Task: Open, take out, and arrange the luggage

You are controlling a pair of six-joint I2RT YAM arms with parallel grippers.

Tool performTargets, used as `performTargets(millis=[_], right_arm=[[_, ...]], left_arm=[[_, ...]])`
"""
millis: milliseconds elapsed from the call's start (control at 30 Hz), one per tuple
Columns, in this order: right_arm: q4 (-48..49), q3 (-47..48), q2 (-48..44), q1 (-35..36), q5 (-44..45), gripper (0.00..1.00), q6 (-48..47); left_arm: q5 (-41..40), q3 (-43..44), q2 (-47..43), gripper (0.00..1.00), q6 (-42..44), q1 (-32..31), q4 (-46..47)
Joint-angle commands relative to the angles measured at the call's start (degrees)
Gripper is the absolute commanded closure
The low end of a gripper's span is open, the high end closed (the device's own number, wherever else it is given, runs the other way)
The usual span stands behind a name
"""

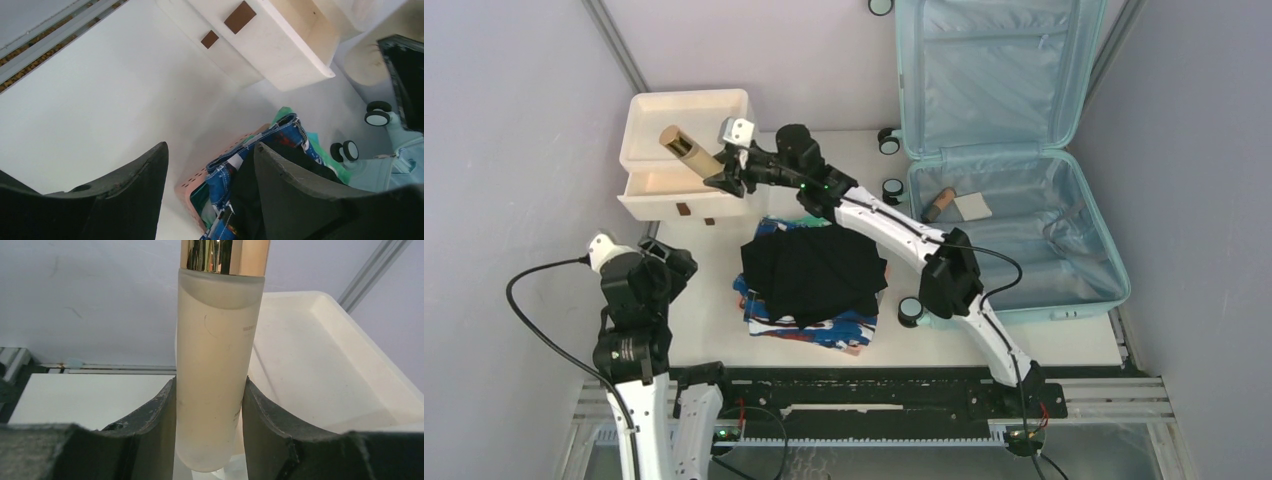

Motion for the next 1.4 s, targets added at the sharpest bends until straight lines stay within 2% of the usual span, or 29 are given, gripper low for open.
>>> performTargets(millis=[0, 133, 300, 500, 700, 833, 1367], right_arm=[[12.67, 5.36, 2.03, 0.83, 4.67, 1.00, -2.17], [13.90, 6.02, 4.09, 1.34, 5.92, 0.98, -3.91], [13.55, 5.68, 5.87, 1.65, 7.26, 0.88, -6.77], [12.85, 5.50, 6.73, 1.63, 8.73, 0.86, -9.96], [12.09, 3.13, 7.35, 1.71, 8.26, 0.72, -13.53], [12.25, 1.95, 7.58, 1.54, 8.08, 0.62, -13.62], [14.38, 1.65, 8.59, 1.37, 6.99, 0.44, -10.83]], left_arm=[[-0.34, -1.98, -1.23, 0.32, 1.42, 0.33, 0.57], [0.86, -2.71, -0.87, 0.32, 1.40, 0.24, 0.56], [1.46, -2.64, -0.21, 0.32, 1.81, 0.27, 0.63], [1.88, -2.83, 0.19, 0.31, 2.27, 0.29, 0.96], [2.28, -3.01, 0.88, 0.31, 2.36, 0.31, 1.75], [2.54, -3.07, 1.25, 0.31, 2.45, 0.35, 1.99], [2.83, -2.24, 1.59, 0.30, 2.41, 0.35, 1.60]])
